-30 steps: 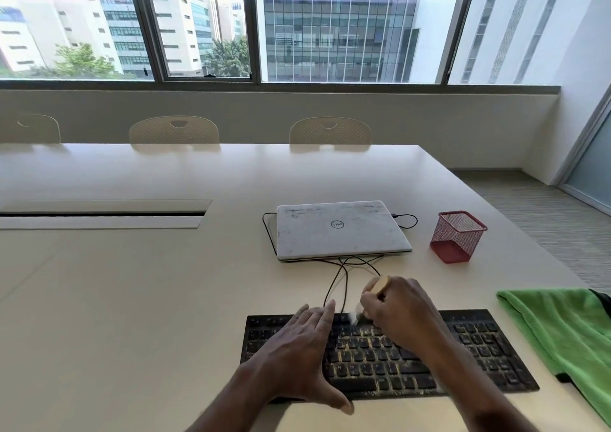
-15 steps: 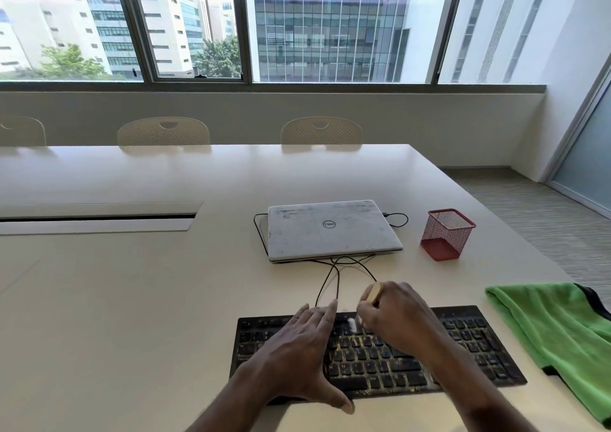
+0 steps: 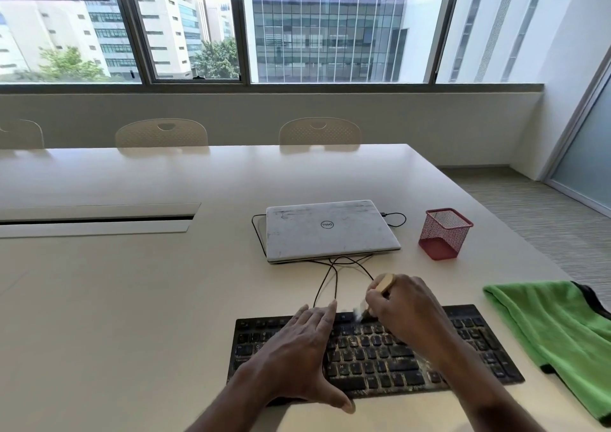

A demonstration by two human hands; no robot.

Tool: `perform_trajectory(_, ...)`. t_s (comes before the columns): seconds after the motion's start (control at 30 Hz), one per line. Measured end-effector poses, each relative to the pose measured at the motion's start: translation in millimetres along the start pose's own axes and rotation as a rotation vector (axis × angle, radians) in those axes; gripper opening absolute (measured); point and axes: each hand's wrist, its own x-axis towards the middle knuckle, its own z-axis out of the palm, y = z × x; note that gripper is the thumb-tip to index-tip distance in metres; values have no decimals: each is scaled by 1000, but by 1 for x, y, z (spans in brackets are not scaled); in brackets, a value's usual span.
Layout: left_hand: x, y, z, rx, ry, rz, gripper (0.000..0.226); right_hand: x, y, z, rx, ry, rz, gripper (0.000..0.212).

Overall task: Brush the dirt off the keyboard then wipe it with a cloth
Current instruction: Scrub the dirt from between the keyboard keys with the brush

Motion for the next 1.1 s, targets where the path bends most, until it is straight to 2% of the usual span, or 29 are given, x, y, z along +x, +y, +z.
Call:
perform_trajectory(0.13, 3, 3, 1, -2, 2, 2, 148, -2, 5, 0, -43, -94, 24, 23)
perform_trajectory(0.3, 5, 7, -1, -16, -1, 4, 146, -3, 6, -1, -8, 3, 3, 21)
perform_trajectory(0.47, 7, 8, -1, -19, -11, 11, 146, -3, 9, 1, -37, -86, 16, 23)
perform_trajectory(0.63, 8, 9, -2, -22, -9, 11, 145, -2, 6, -1, -10, -28, -1, 22)
perform_trajectory(0.77, 7, 9, -1, -25, 0, 11, 145, -3, 3, 2, -24, -92, -7, 21)
perform_trajectory(0.9, 7, 9, -1, -23, -1, 6, 145, -2, -1, 1, 40, 0, -25, 22)
perform_trajectory(1.0, 7, 9, -2, -21, -16, 19, 145, -4, -4, 2, 50, -69, -43, 18)
perform_trajectory(1.1, 4, 8, -5, -28, -31, 18, 145, -4, 2, 3, -43, -51, 41, 18)
